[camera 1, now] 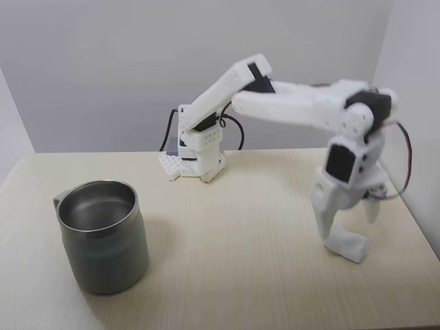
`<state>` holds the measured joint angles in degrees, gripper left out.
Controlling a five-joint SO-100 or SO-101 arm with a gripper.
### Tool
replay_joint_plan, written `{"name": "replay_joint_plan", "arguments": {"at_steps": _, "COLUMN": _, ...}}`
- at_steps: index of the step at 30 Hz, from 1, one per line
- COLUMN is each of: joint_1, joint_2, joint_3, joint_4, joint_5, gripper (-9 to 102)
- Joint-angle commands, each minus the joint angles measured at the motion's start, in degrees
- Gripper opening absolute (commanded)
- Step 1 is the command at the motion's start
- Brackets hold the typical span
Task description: Grasp a dressing and put it in the cup.
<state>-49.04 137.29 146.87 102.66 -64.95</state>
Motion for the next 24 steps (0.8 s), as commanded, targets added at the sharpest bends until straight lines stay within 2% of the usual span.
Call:
{"name": "replay_joint_plan", "arguments": {"at_steps": 1, "joint_1": -1.2, "joint_2": 3.3, "joint_3": 5.7, "joint_4": 1.7, "joint_5": 1.0, "gripper": 33}}
{"name": "replay_joint_plan", "arguments": {"at_steps": 13, "joint_1": -3.1, "joint_2": 15.5, "joint_3": 14.7, "joint_4": 1.8, "joint_5": 3.2, "gripper": 31}}
{"name": "replay_joint_plan", "arguments": {"at_steps": 15, "joint_1": -3.4, "joint_2": 15.8, "joint_3": 15.6, "joint_4": 1.8, "joint_5": 3.9, "gripper": 25}}
{"name": "replay_joint_plan", "arguments": {"at_steps": 19, "joint_1": -4.2, "joint_2": 15.9, "joint_3": 16.5, "joint_4": 1.9, "joint_5": 5.2, "gripper": 2}}
{"name": "replay_joint_plan", "arguments": {"at_steps": 24, "joint_1": -4.7, "joint_2": 16.8, "joint_3": 18.0, "joint_4": 2.0, "joint_5": 7.2, "gripper": 0}}
